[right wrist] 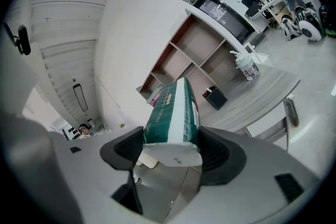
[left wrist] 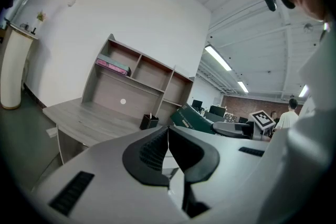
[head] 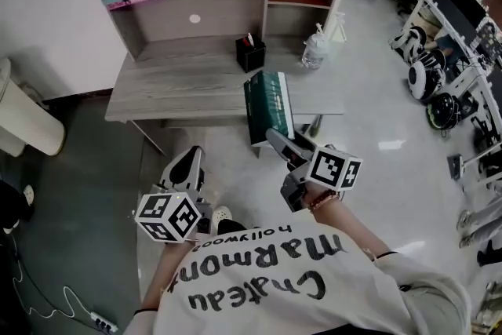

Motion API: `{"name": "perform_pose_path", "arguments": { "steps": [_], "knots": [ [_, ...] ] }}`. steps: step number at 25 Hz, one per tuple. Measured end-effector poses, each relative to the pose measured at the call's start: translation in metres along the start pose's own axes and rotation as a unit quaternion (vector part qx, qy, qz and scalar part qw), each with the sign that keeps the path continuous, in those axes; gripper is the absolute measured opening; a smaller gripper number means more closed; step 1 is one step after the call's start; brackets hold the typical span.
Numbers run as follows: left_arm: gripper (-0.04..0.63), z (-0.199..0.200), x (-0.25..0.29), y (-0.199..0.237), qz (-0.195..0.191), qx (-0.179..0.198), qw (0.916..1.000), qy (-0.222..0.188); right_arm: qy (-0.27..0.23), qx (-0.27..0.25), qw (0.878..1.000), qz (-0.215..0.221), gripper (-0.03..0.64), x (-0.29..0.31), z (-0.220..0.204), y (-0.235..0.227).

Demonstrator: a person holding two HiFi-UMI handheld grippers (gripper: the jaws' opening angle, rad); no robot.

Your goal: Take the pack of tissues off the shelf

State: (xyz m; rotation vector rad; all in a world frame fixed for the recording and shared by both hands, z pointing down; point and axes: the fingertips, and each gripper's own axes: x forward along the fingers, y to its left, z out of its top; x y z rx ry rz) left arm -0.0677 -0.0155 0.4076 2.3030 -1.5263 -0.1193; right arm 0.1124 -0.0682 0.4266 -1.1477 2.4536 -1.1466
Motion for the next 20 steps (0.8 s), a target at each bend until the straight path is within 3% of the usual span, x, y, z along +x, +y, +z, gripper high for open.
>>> {"name": "perform_pose_path", "arguments": {
  "steps": [20],
  "knots": [
    [0.018,-0.039,-0.035,-0.038,0.024,0.0,0.9996,0.012,0.052,-0.014,0.999,0.003,0.29,-0.046,-0.046,-0.013]
  ]
}}
